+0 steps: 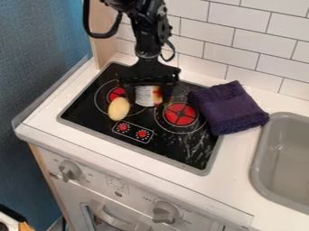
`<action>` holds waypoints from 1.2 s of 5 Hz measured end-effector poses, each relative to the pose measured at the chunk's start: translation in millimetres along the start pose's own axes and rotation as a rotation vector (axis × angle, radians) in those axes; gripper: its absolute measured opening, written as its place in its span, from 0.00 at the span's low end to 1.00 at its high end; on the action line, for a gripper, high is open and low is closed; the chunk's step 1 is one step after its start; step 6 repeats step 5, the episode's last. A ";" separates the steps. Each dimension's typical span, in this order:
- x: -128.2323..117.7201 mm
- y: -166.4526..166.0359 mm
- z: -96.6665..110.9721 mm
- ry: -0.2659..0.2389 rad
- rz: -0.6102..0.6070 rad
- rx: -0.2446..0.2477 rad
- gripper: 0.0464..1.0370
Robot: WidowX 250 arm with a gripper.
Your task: Put the tin into the burner
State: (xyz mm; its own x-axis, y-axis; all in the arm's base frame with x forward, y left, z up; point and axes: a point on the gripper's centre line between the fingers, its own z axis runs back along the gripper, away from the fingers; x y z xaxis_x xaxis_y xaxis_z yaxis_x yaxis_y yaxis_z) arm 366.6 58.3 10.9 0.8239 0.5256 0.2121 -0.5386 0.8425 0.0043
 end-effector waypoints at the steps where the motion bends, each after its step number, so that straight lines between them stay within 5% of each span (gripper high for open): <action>1: 17.0 12.1 2.4 -0.029 0.036 0.011 0.96; 4: 22.1 15.9 23.4 -0.004 -0.025 0.031 0.96; 5: 29.1 13.3 61.5 -0.064 -0.044 0.049 0.96; 6: 29.1 13.3 61.5 -0.064 -0.044 0.049 0.96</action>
